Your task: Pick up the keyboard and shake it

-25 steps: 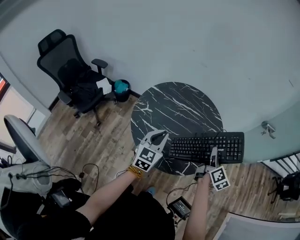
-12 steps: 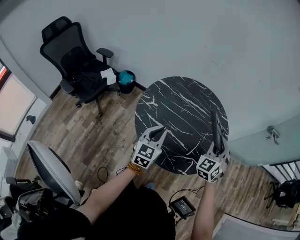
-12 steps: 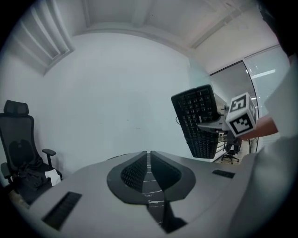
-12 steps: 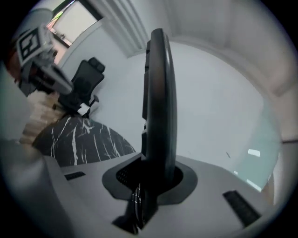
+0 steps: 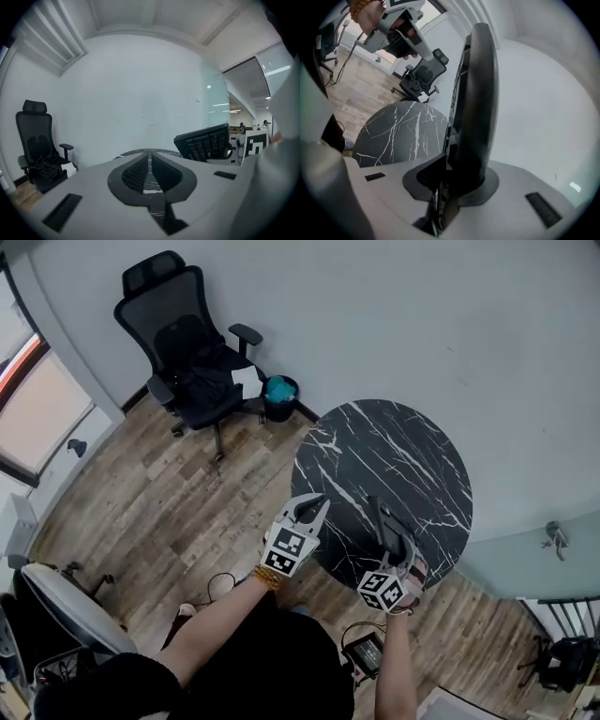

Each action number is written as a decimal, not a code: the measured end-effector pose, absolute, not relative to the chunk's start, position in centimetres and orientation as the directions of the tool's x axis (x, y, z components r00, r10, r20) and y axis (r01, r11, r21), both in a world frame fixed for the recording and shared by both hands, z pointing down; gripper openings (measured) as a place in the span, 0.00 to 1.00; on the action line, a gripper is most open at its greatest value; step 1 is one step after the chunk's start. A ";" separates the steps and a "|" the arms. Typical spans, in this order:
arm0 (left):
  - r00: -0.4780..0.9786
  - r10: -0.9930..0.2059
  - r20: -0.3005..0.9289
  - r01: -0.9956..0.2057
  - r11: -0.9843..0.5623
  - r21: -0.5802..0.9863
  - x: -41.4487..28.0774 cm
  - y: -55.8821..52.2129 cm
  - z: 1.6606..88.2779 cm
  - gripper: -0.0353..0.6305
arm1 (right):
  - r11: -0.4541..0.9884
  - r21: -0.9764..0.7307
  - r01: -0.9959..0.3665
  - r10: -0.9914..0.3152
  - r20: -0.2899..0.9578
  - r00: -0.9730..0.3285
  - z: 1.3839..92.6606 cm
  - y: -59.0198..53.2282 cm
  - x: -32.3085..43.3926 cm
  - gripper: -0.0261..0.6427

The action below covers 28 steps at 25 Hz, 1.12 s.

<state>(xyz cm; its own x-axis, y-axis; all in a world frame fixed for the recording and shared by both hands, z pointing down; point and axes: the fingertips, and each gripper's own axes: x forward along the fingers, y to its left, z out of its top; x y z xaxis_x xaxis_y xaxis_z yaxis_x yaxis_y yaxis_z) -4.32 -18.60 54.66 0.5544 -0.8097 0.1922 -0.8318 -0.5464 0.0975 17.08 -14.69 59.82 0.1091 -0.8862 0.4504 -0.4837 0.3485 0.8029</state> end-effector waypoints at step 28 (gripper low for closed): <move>0.909 -0.410 0.077 -0.330 -0.593 0.735 4.4 -10.6 55.5 0.11 | -0.098 -0.977 -0.189 -0.990 0.075 0.122 51.3 -10.9 28.9 0.16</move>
